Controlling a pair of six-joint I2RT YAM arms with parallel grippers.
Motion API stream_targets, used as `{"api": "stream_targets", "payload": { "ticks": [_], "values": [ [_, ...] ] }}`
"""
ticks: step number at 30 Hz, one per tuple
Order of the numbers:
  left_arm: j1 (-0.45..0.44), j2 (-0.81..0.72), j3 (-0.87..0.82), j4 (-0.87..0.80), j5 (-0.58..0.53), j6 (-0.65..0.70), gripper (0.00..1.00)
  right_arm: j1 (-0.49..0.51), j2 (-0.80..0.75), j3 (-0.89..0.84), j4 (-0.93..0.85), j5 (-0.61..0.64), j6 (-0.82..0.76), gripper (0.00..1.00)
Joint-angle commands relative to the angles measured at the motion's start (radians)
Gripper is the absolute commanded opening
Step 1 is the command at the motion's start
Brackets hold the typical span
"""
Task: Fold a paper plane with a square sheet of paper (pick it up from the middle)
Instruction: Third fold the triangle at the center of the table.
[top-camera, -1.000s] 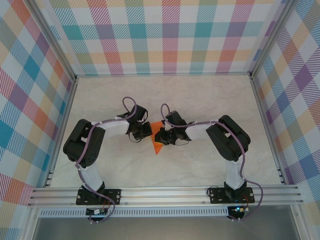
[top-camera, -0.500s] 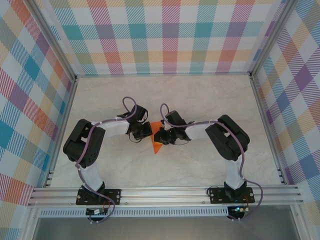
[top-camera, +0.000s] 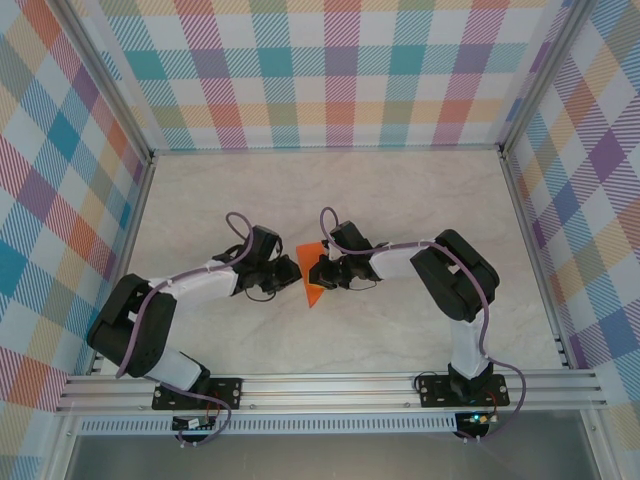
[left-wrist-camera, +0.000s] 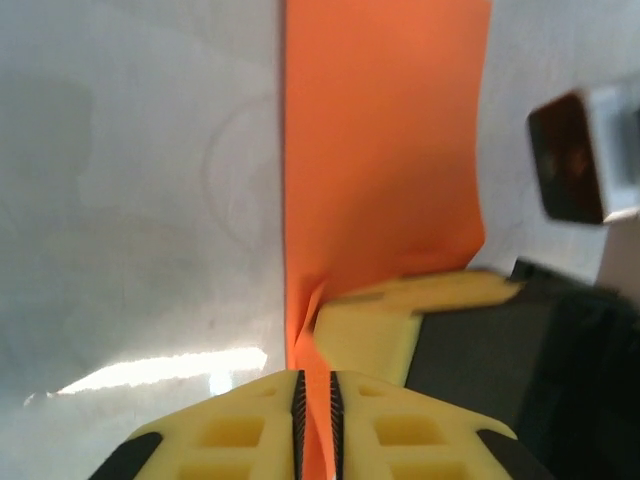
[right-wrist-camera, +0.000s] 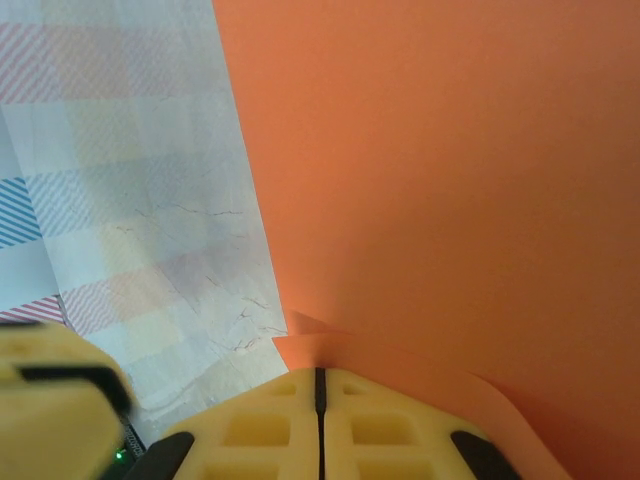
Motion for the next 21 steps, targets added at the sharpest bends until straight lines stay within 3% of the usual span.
{"api": "stream_targets", "payload": {
  "ticks": [1, 11, 21],
  "values": [
    [-0.037, -0.027, -0.058, 0.065, 0.086, -0.080, 0.21, 0.006, 0.020, 0.013, -0.056, 0.040, 0.001, 0.06],
    [-0.076, 0.031, -0.087, 0.162, 0.126, -0.121, 0.24, 0.007, 0.027, 0.013, -0.054, 0.036, 0.006, 0.06],
    [-0.083, 0.063, -0.085, 0.158, 0.119, -0.118, 0.25, 0.007, 0.028, 0.016, -0.057, 0.035, 0.005, 0.06]
  ]
}}
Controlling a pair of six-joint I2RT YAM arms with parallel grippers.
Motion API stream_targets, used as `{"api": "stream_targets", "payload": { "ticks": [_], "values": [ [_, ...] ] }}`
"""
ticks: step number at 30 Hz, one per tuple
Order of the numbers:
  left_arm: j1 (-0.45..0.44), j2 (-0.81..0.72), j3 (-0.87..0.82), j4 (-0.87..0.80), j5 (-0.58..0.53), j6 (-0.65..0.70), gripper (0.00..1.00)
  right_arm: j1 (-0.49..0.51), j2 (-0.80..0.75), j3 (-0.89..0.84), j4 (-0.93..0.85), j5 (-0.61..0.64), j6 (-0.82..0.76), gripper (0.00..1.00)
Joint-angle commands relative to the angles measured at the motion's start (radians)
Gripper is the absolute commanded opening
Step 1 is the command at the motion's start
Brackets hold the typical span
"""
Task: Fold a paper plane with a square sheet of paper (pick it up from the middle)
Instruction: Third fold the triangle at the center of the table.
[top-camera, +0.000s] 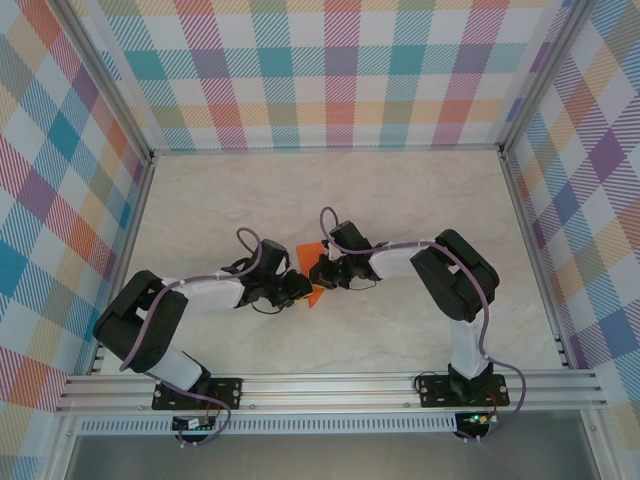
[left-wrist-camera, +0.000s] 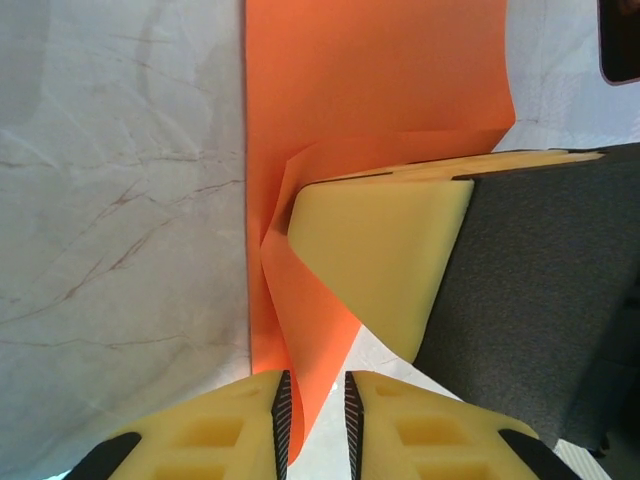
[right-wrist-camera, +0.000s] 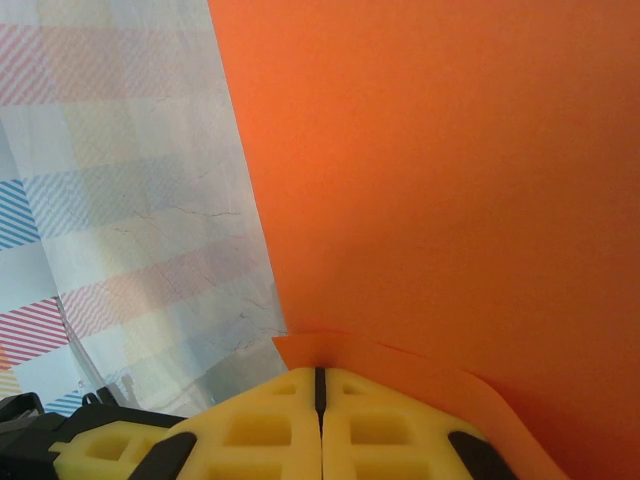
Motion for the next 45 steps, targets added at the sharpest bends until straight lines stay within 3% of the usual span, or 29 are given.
{"api": "stream_targets", "payload": {
  "ticks": [1, 7, 18, 30, 45],
  "values": [
    [-0.018, 0.024, -0.002, 0.008, 0.012, -0.012, 0.26, 0.007, 0.028, 0.012, -0.048, 0.032, 0.002, 0.06],
    [-0.022, 0.049, 0.003, 0.022, 0.015, -0.014, 0.25, 0.007, 0.030, 0.014, -0.050, 0.034, 0.002, 0.06],
    [-0.023, 0.042, -0.001, -0.011, -0.030, -0.011, 0.13, 0.007, 0.013, 0.027, -0.063, 0.031, -0.003, 0.06],
    [-0.022, 0.011, -0.008, 0.028, -0.009, -0.015, 0.23, 0.007, 0.008, 0.037, -0.068, 0.030, -0.004, 0.06],
    [-0.024, 0.016, -0.014, 0.068, -0.009, -0.022, 0.21, 0.007, -0.004, 0.019, -0.044, 0.022, 0.006, 0.06]
  ]
}}
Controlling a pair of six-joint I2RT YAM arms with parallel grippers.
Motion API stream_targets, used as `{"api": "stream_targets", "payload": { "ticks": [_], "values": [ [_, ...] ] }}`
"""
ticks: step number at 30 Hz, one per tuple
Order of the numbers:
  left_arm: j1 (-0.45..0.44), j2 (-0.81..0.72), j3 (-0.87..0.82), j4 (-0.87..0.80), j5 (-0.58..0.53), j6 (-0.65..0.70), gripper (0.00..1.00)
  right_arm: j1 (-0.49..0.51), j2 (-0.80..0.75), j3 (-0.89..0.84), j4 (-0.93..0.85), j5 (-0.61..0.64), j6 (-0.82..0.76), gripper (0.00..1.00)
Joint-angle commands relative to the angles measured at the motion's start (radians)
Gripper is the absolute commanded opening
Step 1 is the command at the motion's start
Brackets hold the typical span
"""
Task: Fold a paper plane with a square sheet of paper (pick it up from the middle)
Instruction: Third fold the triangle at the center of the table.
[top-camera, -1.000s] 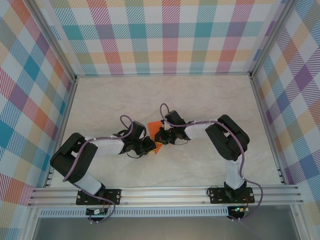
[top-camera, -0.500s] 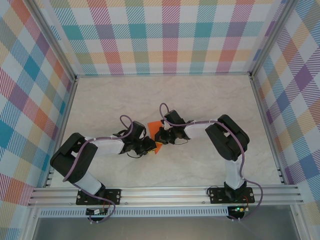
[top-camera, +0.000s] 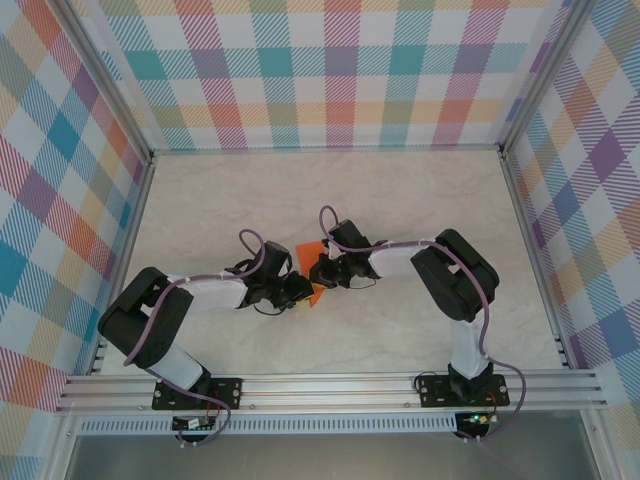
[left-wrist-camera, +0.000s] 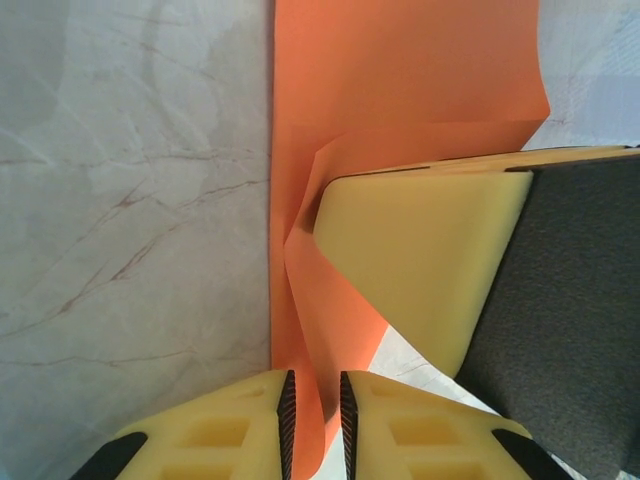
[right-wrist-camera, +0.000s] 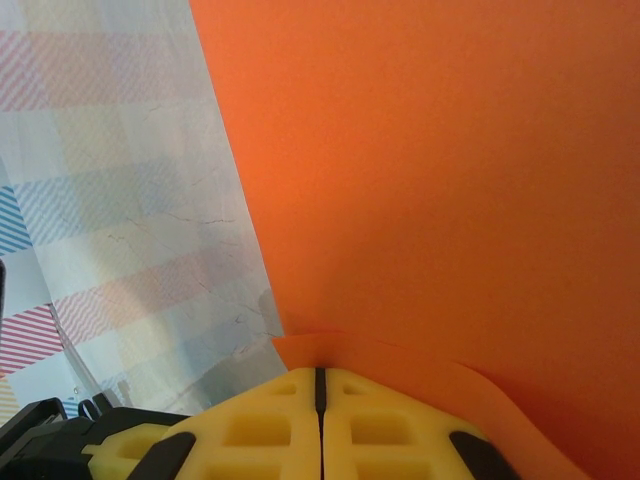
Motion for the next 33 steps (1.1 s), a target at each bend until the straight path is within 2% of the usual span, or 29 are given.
{"api": "stream_targets", "payload": {
  "ticks": [1, 13, 18, 23, 33],
  "values": [
    [-0.010, -0.009, -0.012, 0.044, 0.005, -0.007, 0.21, 0.007, -0.002, -0.001, -0.004, 0.011, 0.007, 0.06],
    [-0.010, 0.012, -0.017, 0.037, -0.020, -0.010, 0.10, 0.006, -0.016, -0.002, -0.004, 0.010, 0.009, 0.06],
    [-0.010, 0.014, -0.018, 0.000, -0.053, -0.001, 0.05, 0.006, -0.050, 0.001, -0.024, 0.032, -0.005, 0.11],
    [-0.010, 0.020, -0.018, -0.021, -0.072, 0.010, 0.03, 0.007, -0.101, 0.002, -0.066, 0.074, -0.035, 0.18],
    [-0.010, 0.039, -0.016, -0.011, -0.073, 0.008, 0.03, 0.007, -0.150, -0.042, -0.102, 0.124, -0.064, 0.16]
  ]
}}
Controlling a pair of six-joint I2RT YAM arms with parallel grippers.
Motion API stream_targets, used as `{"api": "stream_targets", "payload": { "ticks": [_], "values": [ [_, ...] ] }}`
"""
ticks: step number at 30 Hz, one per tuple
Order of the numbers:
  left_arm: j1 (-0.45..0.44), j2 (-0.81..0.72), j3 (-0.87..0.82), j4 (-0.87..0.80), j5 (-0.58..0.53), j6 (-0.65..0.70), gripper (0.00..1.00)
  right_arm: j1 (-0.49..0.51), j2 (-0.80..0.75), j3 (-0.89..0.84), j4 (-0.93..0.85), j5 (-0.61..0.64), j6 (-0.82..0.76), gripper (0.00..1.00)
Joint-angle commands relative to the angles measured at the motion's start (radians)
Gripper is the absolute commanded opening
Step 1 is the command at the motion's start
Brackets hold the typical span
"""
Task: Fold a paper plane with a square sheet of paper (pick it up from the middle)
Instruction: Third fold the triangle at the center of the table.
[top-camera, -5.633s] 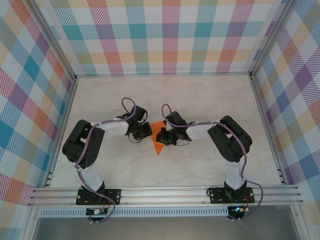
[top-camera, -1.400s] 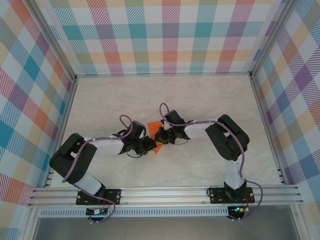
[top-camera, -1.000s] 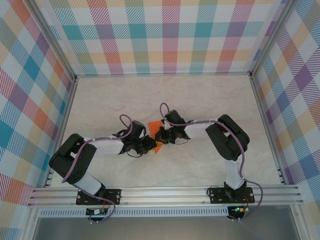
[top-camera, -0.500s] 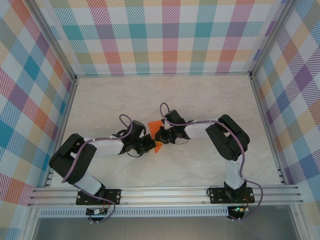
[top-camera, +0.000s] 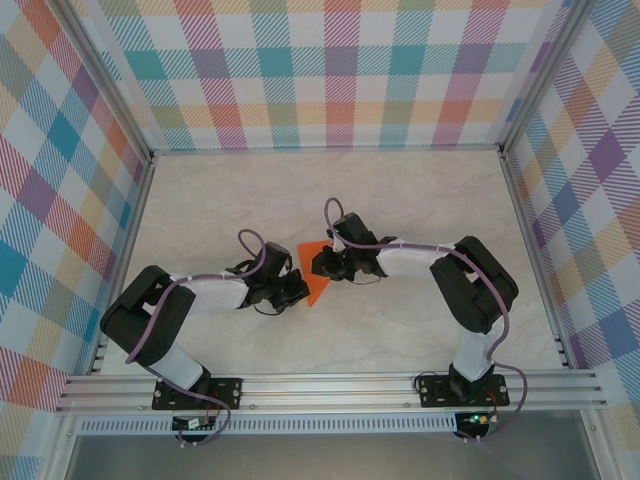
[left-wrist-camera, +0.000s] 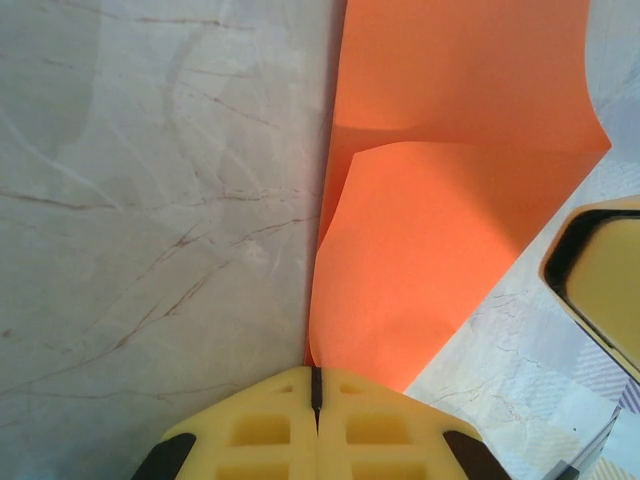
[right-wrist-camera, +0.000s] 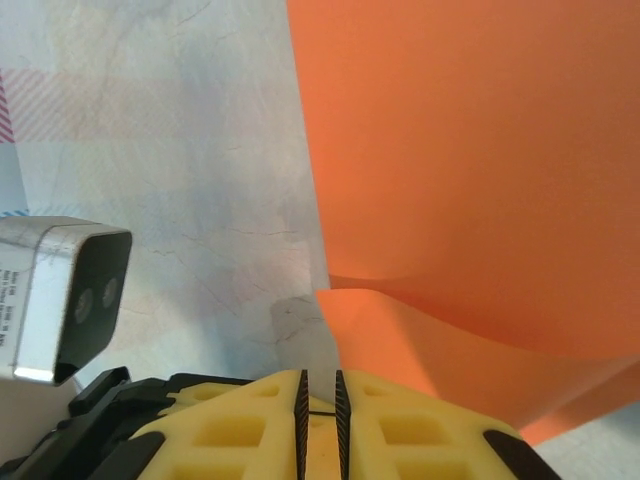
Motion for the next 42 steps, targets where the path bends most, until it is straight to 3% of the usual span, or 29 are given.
{"api": "stream_targets", "payload": {
  "ticks": [1, 28, 31, 37, 42],
  "values": [
    [-0.009, 0.024, -0.013, -0.014, -0.018, 0.012, 0.03, 0.007, -0.020, -0.031, -0.033, 0.017, -0.028, 0.16],
    [-0.009, 0.029, -0.009, -0.049, -0.026, 0.016, 0.03, 0.007, 0.070, -0.026, -0.015, 0.014, -0.022, 0.13],
    [-0.010, 0.004, -0.003, -0.065, -0.028, 0.019, 0.06, 0.007, 0.073, -0.026, -0.026, 0.020, -0.023, 0.12],
    [-0.010, -0.105, 0.021, -0.137, -0.055, 0.049, 0.23, 0.006, 0.076, -0.036, -0.046, 0.030, -0.026, 0.12],
    [-0.010, -0.147, 0.017, -0.096, -0.028, 0.061, 0.24, 0.008, 0.077, -0.035, -0.046, 0.031, -0.023, 0.12]
  ]
}}
